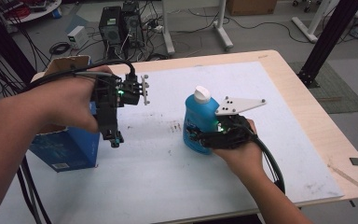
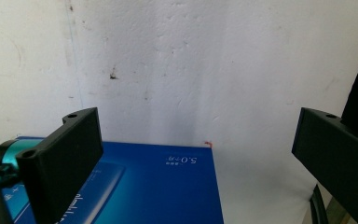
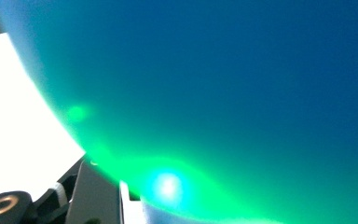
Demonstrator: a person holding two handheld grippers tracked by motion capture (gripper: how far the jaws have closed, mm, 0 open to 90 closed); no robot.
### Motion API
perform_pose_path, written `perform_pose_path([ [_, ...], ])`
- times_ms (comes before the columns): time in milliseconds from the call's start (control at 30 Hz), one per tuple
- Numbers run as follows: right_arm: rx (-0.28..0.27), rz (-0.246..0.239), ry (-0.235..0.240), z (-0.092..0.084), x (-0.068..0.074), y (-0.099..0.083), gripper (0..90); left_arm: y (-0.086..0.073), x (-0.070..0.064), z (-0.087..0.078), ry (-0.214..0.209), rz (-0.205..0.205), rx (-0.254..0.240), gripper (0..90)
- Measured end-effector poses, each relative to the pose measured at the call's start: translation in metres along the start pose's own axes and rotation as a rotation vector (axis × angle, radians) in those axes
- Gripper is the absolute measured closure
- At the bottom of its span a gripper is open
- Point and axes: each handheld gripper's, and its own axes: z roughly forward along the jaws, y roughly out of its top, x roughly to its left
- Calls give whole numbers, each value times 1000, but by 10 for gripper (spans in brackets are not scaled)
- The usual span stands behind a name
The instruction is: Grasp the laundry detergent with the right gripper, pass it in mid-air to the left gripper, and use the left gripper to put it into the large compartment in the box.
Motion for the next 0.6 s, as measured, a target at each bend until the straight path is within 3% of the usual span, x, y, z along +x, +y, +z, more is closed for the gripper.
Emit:
perform_pose_path([
  [200,13,-23,3,-1,2,2,470,0,-1,-1,2,-5,-4,17],
  [467,18,-33,70,-9,2,13,470,2,-2,-6,10,3,-17,17],
  [600,25,-64,109,-15,3,25,469,4,-4,-11,14,13,-24,17],
])
